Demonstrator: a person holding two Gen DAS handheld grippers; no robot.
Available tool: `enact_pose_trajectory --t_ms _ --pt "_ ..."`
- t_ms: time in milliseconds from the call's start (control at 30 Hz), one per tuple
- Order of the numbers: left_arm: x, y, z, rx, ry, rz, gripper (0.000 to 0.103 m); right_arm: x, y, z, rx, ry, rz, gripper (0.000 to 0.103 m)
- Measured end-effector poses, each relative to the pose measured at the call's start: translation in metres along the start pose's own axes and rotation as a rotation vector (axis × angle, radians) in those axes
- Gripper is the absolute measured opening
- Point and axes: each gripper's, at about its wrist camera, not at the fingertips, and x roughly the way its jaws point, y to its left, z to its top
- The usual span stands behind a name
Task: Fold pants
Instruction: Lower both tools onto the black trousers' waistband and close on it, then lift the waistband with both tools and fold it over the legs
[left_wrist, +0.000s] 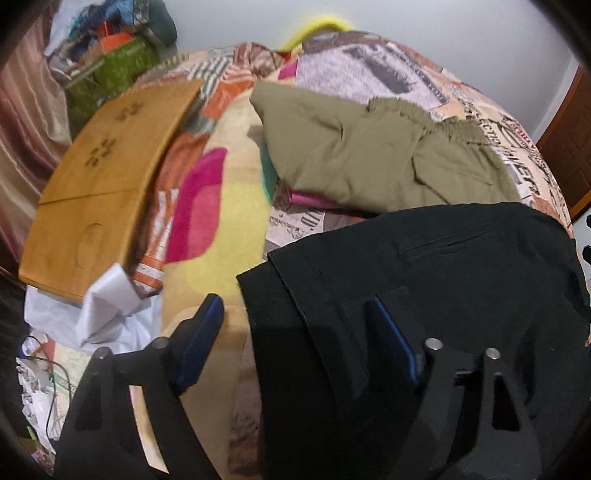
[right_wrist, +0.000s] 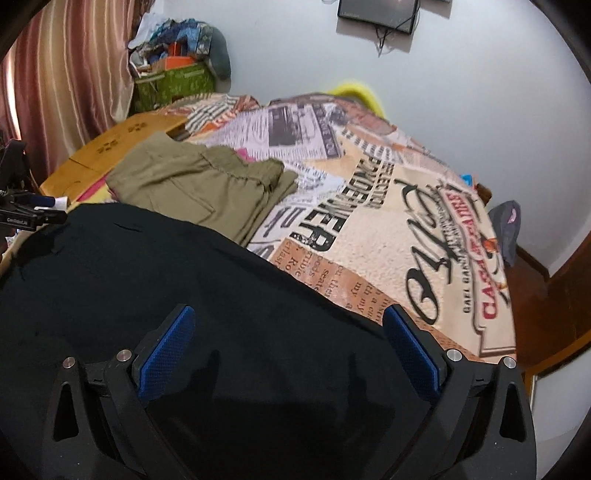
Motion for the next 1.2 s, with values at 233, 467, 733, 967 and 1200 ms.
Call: enact_pose_trajectory --t_ms 233,467,733,967,1200 --pt "0.029 0.011 0.014 -0.071 0.089 -0.064 0.08 0.033 -0.007 0.009 -0.038 0.047 0.036 0.094" --pt "0.044 0.018 0.022 -0.109 0.137 -0.12 0.076 0.062 -0.025 0.016 0.001 0.13 0.121 0.077" --pt "0.04 0.01 0.028 -0.041 0.107 -0.07 0.042 0.069 -0.018 0.017 -0.041 0.152 0.171 0.057" --pt "0.027 0.0 0.028 0.022 0.06 -0.016 0.025 0.066 -0.011 0.015 -0.04 0.169 0.204 0.009" --pt "-0.009 -0.005 0.028 0.038 -0.027 -0.018 0.015 0.039 -0.007 0.015 0.002 0.094 0.155 0.006"
